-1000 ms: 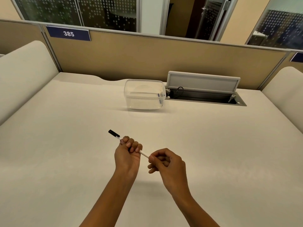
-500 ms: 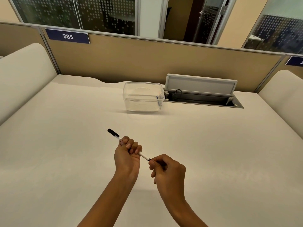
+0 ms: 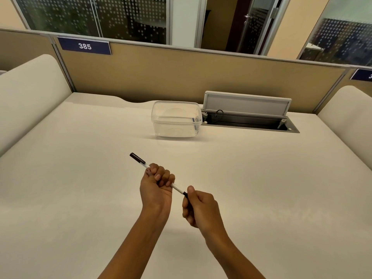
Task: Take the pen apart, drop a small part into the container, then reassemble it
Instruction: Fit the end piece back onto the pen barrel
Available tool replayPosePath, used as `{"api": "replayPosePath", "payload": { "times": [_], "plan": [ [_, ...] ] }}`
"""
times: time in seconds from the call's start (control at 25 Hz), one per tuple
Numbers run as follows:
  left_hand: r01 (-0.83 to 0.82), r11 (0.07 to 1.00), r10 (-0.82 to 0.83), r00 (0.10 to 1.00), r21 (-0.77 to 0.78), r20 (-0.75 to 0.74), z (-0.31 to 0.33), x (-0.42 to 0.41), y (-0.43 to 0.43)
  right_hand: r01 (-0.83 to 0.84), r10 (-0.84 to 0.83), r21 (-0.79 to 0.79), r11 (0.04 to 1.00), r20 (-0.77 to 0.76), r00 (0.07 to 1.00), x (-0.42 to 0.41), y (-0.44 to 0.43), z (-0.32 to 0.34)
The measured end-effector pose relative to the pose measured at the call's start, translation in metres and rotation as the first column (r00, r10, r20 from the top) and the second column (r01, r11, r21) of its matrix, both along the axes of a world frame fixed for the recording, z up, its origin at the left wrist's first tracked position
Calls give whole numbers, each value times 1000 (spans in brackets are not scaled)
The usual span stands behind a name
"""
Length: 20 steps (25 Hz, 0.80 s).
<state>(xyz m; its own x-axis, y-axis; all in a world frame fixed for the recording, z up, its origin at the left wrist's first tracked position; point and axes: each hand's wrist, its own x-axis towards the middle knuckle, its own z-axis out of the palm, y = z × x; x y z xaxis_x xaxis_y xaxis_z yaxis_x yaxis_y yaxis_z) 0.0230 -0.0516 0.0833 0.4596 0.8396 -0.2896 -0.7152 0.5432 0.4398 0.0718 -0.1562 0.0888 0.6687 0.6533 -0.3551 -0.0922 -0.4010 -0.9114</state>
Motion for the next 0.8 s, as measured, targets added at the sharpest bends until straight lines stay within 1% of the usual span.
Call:
{"api": "replayPosePath", "payload": {
  "times": [0.04,0.08,0.12,0.2,0.28,0.32,0.36,0.4,0.44,0.48,0.52,0.56,0.6,0.64,0.68,0.72,0.76,0.8],
  "plan": [
    [-5,1000,5,1000,-9,11,1,0,2,-25,22,19,999,165,986,-2,-2,-1],
    [-9,1000,10,1000,-17,19,3,0,3,-39,21,53,998,298,954,-3,-5,-2],
    [-12,1000,13,1000,-22,25,4,0,5,-49,9,92,995,393,919,-4,-7,-3],
    [-6,999,7,999,-34,34,5,0,8,-85,-2,139,987,530,848,-4,-8,-8],
    [14,999,-12,999,-51,42,6,1,7,-128,4,137,982,668,744,-2,-8,-9],
    [29,998,-26,998,-57,51,6,1,6,-135,1,134,982,706,708,-1,-8,-10],
    [45,997,-41,997,-59,62,7,1,5,-130,-2,134,982,705,710,0,-7,-11],
    [61,997,-57,996,-54,69,8,1,4,-113,3,124,986,659,752,0,-6,-10],
    [77,996,-74,995,-42,70,9,2,4,-81,5,115,990,545,838,1,-4,-7],
    [91,996,-89,994,-24,66,10,2,4,-41,1,112,993,337,942,4,-3,-5],
    [102,995,-101,993,-8,66,11,3,4,-9,6,128,992,25,1000,7,-2,-2],
    [112,994,-112,991,3,70,12,3,5,28,33,172,985,-343,939,10,-1,2],
    [121,993,-121,989,8,80,13,2,5,77,65,205,976,-605,794,14,-2,5],
    [130,991,-130,987,7,92,13,1,6,97,100,232,968,-711,696,16,-4,6],
    [138,990,-137,985,3,106,13,-1,7,74,124,243,967,-707,697,17,-5,6],
    [140,990,-138,983,-4,121,13,-2,8,3,138,238,971,-573,808,15,-6,5],
    [137,991,-133,982,-14,134,13,-2,10,-71,137,202,977,-336,932,12,-6,4],
    [129,991,-125,982,-22,141,14,-3,12,-100,112,159,982,-69,991,8,-7,2]
  ]
}}
